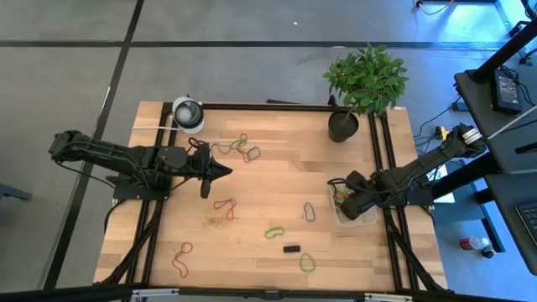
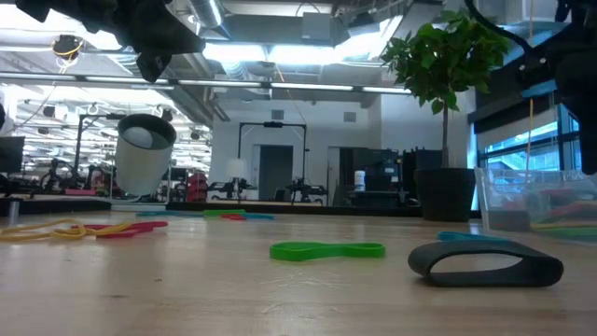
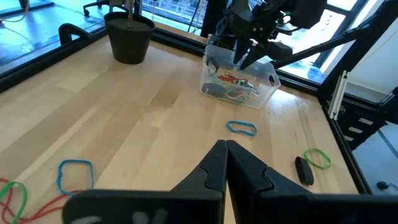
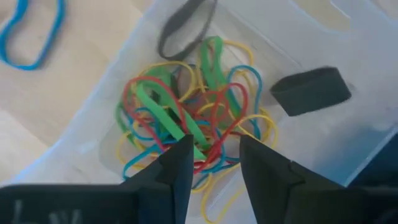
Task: Pick and place rubber bands into bin
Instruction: Put the black rubber band into the transparent bin
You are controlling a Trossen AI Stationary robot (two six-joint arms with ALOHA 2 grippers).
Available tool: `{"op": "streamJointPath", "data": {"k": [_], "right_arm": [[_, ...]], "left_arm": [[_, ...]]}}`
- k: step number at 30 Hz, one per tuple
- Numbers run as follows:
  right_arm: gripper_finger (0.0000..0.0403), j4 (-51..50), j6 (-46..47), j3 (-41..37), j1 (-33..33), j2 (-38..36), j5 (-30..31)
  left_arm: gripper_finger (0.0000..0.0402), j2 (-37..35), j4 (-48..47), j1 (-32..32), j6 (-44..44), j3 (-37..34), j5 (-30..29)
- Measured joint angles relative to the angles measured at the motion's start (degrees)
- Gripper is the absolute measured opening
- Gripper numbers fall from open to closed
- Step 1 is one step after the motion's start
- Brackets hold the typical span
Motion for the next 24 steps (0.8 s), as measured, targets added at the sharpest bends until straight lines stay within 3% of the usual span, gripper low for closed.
{"op": "streamJointPath", "data": {"k": [9,15,19,21,24], "right_arm": [[0.0133,2.6,-2.2,4.3,0.0,0.0,0.0],[0.0121,22.0,-16.8,6.2,0.2,0.1,10.6],[0.009,37.7,-33.4,6.3,0.1,3.2,11.9],[0.0075,40.2,-37.6,8.3,0.0,6.5,11.8],[0.0052,33.3,-38.9,15.3,0.0,13.5,11.9]], "left_arm": [[0.0005,0.0,0.0,0.0,0.0,0.0,0.0],[0.0007,0.0,0.0,0.0,0.8,0.0,0.0],[0.0016,0.0,0.0,0.0,3.5,0.0,0.0],[0.0024,0.0,-0.4,0.0,4.0,0.0,0.0],[0.0037,0.0,-1.0,0.0,4.0,0.0,0.0]]}}
